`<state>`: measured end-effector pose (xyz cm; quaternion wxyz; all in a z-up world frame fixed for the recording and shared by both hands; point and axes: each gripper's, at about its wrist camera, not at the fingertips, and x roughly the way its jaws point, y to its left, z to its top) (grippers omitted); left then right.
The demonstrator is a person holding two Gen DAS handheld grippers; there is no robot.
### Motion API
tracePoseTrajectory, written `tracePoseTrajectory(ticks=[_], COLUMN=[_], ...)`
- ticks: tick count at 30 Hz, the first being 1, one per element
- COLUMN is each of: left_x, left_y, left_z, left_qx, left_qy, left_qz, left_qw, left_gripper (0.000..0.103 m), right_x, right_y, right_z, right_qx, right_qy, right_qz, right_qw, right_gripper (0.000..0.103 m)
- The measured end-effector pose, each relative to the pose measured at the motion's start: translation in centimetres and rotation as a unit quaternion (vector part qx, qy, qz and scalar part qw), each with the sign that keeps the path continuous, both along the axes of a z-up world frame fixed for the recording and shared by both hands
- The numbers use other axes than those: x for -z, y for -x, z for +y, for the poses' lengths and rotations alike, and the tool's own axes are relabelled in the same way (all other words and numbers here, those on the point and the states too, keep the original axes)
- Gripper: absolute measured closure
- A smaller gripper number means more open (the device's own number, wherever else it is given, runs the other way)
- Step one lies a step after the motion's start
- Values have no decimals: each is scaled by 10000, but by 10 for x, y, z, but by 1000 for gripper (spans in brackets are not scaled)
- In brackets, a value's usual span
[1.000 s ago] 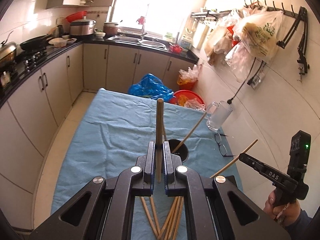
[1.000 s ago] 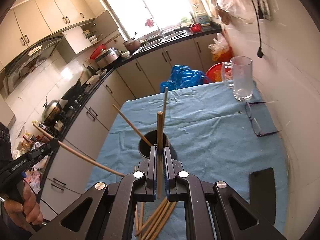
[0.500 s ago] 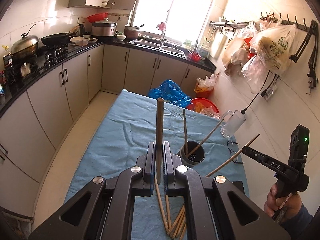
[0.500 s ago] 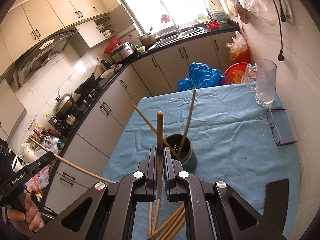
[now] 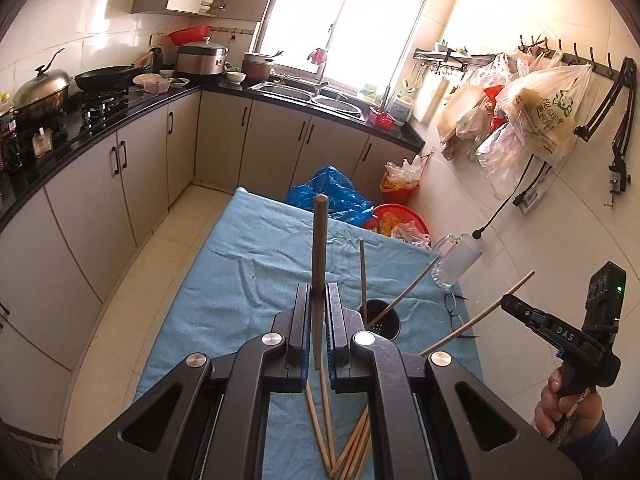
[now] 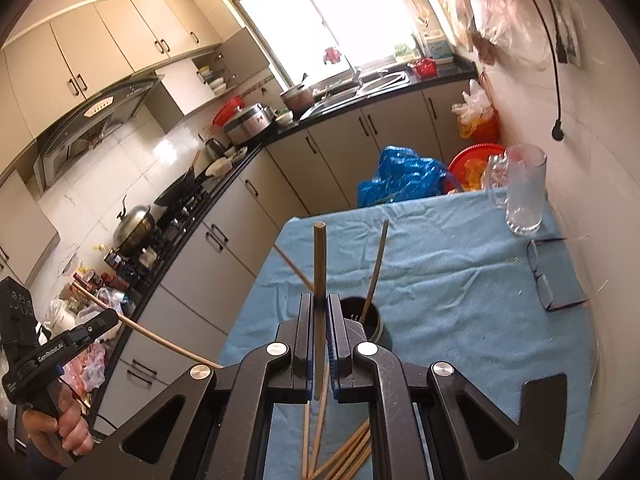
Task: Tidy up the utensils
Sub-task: 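Lift the chopstick upright with the right gripper and carry it over the grey cup, then lower the chopstick into the grey cup and open the right gripper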
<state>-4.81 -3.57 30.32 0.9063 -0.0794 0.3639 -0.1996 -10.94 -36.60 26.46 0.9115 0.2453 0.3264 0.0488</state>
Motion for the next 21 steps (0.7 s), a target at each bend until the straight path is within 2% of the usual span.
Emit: tracePoseTrajectory(ticks=[11, 21], left_x=[-11, 31], left_y=[-38, -81], left_z=[-40, -98], left_qx=[378, 746], left_qy=[194, 79], left_qz=[-67, 312], left_qw=[9991, 9967], left_gripper=[97, 97], right_x=[-24, -3], right_y=[-8, -42], right_z=[-16, -23], right_qx=[397, 708], right_qy=[165, 372], right_qz=[-308, 27], right_qw=[9986, 9968], right_gripper=[97, 97])
